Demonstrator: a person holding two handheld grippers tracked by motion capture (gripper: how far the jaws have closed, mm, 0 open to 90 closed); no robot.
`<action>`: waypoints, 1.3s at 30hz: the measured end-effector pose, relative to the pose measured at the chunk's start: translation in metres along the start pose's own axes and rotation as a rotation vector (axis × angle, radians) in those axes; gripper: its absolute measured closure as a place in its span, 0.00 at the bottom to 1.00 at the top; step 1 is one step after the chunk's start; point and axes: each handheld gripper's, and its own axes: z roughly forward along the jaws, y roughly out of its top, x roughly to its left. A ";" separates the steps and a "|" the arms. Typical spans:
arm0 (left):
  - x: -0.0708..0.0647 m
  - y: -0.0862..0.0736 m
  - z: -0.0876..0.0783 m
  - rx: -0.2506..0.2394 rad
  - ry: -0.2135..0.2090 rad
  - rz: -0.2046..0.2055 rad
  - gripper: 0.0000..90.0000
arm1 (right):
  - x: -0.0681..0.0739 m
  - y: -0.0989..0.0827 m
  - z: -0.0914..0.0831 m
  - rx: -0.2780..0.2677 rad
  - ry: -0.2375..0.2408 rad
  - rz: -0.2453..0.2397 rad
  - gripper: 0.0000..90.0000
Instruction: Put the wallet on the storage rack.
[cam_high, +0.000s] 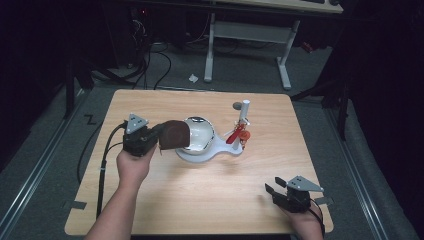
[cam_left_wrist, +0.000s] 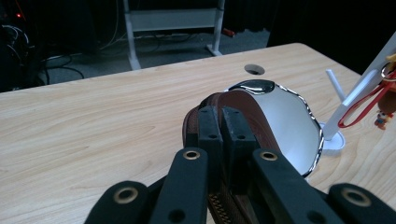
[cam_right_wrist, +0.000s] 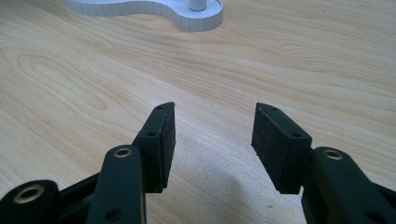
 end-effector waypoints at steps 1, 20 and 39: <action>-0.001 0.001 0.002 0.009 0.003 0.005 0.97 | 0.000 0.000 0.000 0.000 0.001 0.000 0.55; -0.025 0.013 0.047 0.100 0.066 0.030 0.97 | -0.001 0.000 0.000 0.003 0.007 0.005 0.55; -0.037 0.011 0.068 0.102 0.087 0.030 0.95 | 0.000 0.000 0.001 0.007 0.015 -0.007 0.55</action>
